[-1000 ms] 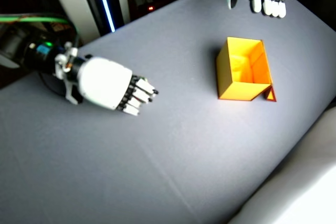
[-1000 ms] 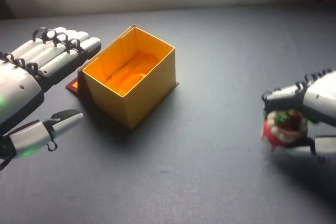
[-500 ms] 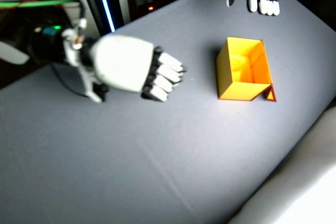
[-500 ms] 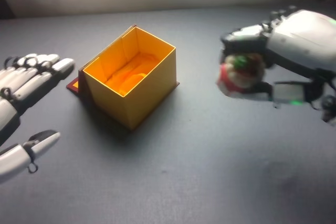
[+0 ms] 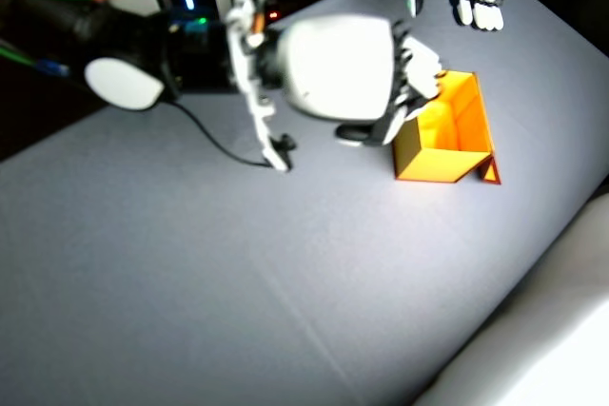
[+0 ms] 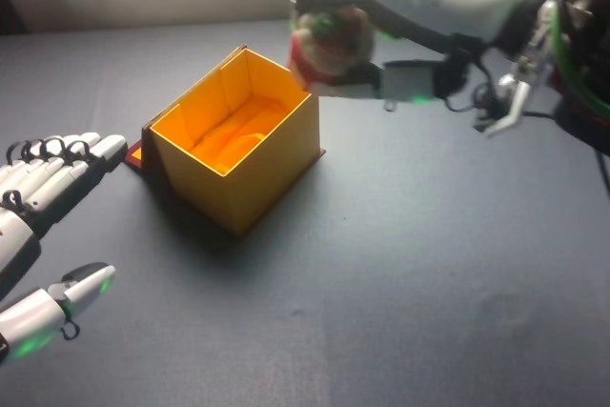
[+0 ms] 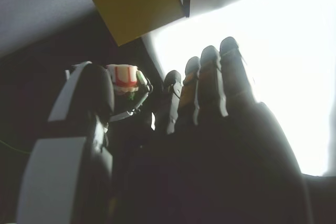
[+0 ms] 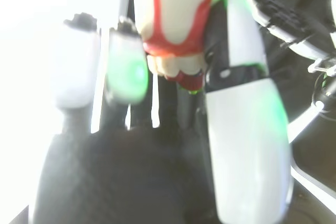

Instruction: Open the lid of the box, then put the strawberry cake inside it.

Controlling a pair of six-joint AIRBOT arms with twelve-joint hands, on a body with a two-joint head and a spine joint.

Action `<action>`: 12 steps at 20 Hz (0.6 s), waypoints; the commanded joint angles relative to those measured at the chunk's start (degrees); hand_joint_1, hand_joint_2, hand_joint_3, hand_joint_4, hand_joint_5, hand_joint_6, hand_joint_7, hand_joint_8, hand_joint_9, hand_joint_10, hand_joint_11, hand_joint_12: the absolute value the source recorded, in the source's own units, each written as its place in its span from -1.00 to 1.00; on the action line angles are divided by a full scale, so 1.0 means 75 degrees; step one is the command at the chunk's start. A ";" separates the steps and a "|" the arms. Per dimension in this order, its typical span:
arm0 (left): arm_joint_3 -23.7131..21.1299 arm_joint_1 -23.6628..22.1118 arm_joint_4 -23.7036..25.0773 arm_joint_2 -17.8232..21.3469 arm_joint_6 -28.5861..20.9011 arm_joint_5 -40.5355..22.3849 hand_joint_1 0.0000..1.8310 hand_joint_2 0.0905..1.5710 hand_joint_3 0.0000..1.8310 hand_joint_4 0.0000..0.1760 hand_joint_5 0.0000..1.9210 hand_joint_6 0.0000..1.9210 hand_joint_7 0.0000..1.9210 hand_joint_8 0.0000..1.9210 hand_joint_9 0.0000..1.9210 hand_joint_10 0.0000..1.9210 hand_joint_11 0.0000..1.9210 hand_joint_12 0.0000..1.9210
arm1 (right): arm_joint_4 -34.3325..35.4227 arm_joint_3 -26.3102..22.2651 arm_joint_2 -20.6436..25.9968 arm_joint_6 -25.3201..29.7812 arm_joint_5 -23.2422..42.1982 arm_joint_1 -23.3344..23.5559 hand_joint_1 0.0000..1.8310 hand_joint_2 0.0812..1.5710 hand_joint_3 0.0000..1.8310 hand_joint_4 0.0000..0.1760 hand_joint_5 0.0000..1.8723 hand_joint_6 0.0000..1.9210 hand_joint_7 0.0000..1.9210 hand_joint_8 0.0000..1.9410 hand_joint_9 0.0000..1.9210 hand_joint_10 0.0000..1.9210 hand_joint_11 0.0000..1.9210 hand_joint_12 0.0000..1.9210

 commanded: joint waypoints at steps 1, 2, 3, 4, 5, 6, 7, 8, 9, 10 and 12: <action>0.0045 -0.0028 0.0067 -0.0024 -0.0049 -0.0859 -0.29 0.76 -1.00 -0.07 -1.00 -1.00 -1.00 -1.00 -1.00 -1.00 -0.99 -1.00 | 0.0037 0.0085 -0.0110 0.0017 0.0712 0.0164 0.33 0.53 -1.00 -1.00 -0.24 0.23 -0.10 0.47 -0.06 0.48 -0.08 0.83; 0.0066 -0.0028 0.0075 -0.0038 -0.0072 -0.0739 -0.28 0.77 -1.00 -0.36 -1.00 -1.00 -1.00 -1.00 -1.00 -1.00 -1.00 -1.00 | 0.0000 0.0283 -0.0365 0.0014 0.0576 0.0281 0.34 0.56 -1.00 -1.00 -0.26 0.19 -0.18 0.57 -0.18 0.64 -0.25 0.86; 0.0077 -0.0028 0.0074 -0.0054 -0.0072 -0.0688 -0.28 0.77 -1.00 -0.36 -1.00 -1.00 -1.00 -1.00 -1.00 -1.00 -1.00 -1.00 | -0.0036 0.0390 -0.0525 0.0014 0.0531 0.0334 0.34 0.56 -1.00 -1.00 -0.26 0.19 -0.18 0.57 -0.18 0.64 -0.25 0.86; 0.0103 -0.0028 0.0066 -0.0095 -0.0076 -0.0630 -0.27 0.76 -1.00 -0.51 -0.98 -0.99 -1.00 -1.00 -1.00 -1.00 -0.99 -1.00 | -0.0082 0.0568 -0.0745 0.0012 0.0333 0.0459 0.34 0.53 -1.00 -1.00 -0.21 0.13 -0.11 0.49 -0.10 0.45 -0.18 0.75; 0.0122 -0.0029 0.0066 -0.0123 -0.0093 -0.0591 -0.26 0.75 -1.00 -0.44 -0.97 -0.99 -1.00 -1.00 -1.00 -1.00 -0.97 -0.98 | -0.0099 0.0701 -0.0926 0.0012 0.0162 0.0556 0.31 0.58 -1.00 -1.00 -0.25 0.16 -0.20 0.65 -0.12 0.66 -0.12 0.91; 0.0153 -0.0030 0.0086 -0.0154 -0.0134 -0.0533 -0.26 0.75 -1.00 -0.44 -0.97 -0.99 -1.00 -1.00 -1.00 -1.00 -0.97 -0.98 | -0.0124 0.0801 -0.1087 0.0010 0.0006 0.0641 0.31 0.58 -1.00 -1.00 -0.25 0.16 -0.20 0.65 -0.12 0.66 -0.12 0.91; 0.0192 -0.0034 0.0117 -0.0187 -0.0176 -0.0458 -0.23 0.76 -1.00 -0.59 -0.97 -1.00 -1.00 -1.00 -1.00 -1.00 -0.99 -1.00 | -0.0127 0.0943 -0.1301 0.0009 -0.0182 0.0710 0.28 0.58 -1.00 -1.00 -0.27 0.31 -0.19 0.55 -0.27 0.34 -0.44 0.77; 0.0210 -0.0039 0.0138 -0.0202 -0.0187 -0.0414 -0.23 0.76 -1.00 -0.59 -0.97 -1.00 -1.00 -1.00 -1.00 -1.00 -0.99 -1.00 | -0.0127 0.1043 -0.1440 -0.0002 -0.0326 0.0735 0.28 0.58 -1.00 -1.00 -0.27 0.31 -0.19 0.55 -0.27 0.34 -0.44 0.77; 0.0219 -0.0045 0.0148 -0.0212 -0.0189 -0.0391 -0.21 0.76 -1.00 -0.54 -0.97 -1.00 -1.00 -1.00 -1.00 -1.00 -1.00 -1.00 | -0.0127 0.1118 -0.1539 -0.0009 -0.0448 0.0748 0.31 0.57 -1.00 -1.00 -0.29 0.28 -0.13 0.51 -0.10 0.34 -0.19 0.70; 0.0238 -0.0066 0.0159 -0.0232 -0.0195 -0.0359 -0.25 0.75 -1.00 -0.53 -0.95 -0.99 -1.00 -1.00 -1.00 -1.00 -0.98 -0.99 | -0.0126 0.1246 -0.1697 -0.0018 -0.0654 0.0761 0.27 0.60 -1.00 -1.00 -0.31 0.37 -0.20 0.56 -0.33 0.22 -0.66 0.65; 0.0276 -0.0128 0.0175 -0.0273 -0.0206 -0.0295 -0.31 0.76 -1.00 -0.45 -0.95 -0.99 -1.00 -1.00 -1.00 -1.00 -0.99 -0.99 | -0.0099 0.1431 -0.1904 -0.0018 -0.0996 0.0788 0.30 0.61 -1.00 -1.00 -0.32 0.32 -0.20 0.63 -0.21 0.50 -0.23 0.78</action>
